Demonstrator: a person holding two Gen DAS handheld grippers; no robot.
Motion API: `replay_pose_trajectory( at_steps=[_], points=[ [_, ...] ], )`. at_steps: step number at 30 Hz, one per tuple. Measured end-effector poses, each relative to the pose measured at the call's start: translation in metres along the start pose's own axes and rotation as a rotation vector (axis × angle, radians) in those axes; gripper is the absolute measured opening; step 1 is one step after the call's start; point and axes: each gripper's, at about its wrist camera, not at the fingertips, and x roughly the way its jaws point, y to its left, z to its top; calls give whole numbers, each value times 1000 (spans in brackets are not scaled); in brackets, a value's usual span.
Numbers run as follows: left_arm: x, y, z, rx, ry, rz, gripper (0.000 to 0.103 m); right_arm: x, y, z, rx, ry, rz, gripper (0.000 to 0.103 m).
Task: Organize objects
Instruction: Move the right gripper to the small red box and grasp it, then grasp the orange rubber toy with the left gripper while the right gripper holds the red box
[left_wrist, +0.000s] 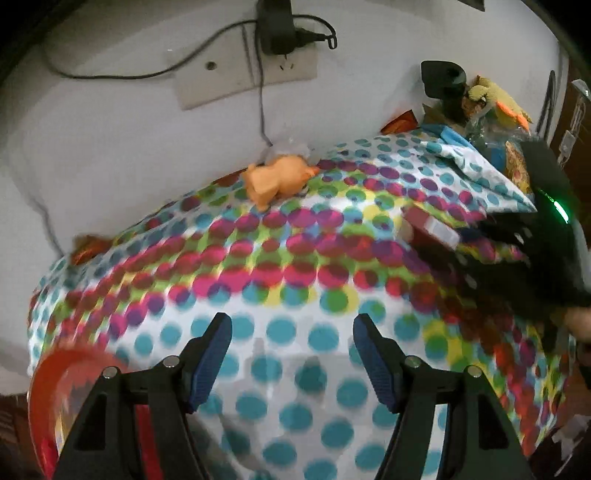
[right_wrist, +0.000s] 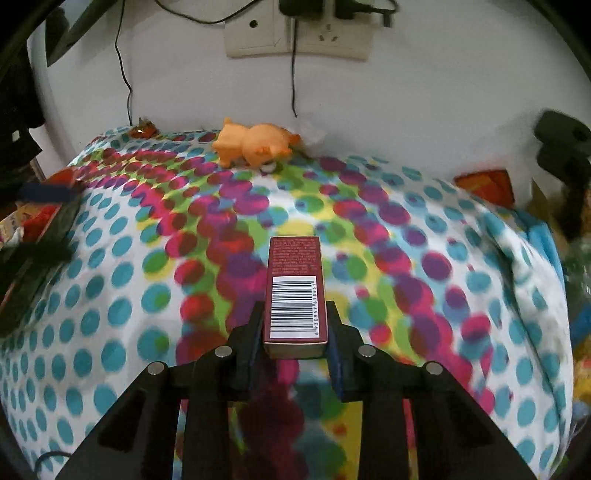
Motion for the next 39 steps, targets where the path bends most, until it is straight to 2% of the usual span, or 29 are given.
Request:
replay_pose_trajectory(
  at_steps=[1,4,9,13,15,18,21,24,31,34,39],
  points=[
    [6,1,8,11,6,-23,71,-3,-2,-3,2,-2,4,28],
    [25,2,33,45,33,-47,82,-5,-5,-5,9,-2,17,29],
    [54,4,70,146,66,-31,82,-6,-6,-7,0,-1,24,34],
    [67,13,101,165,40,-41,82,-5,-4,-8,-1,-1,25,34],
    [75,15,112,199,28,-18,82,-5,-2,-8,-7,0,18,35],
    [91,13,121,297,53,29,82,-5,-3,-7,-1,-1,31,36],
    [106,13,125,348,105,16,82,-5,-2,-8,-1,-1,35,38],
    [118,20,131,351,137,7,82,-4,2,-7,-23,2,29,43],
    [143,30,128,318,191,5,84,-4,4,-6,-23,2,32,44],
    [142,39,128,249,171,-33,84,-4,4,-6,-20,2,33,44],
    [141,39,121,219,150,-48,78,-2,3,-9,-23,1,31,44]
  ],
)
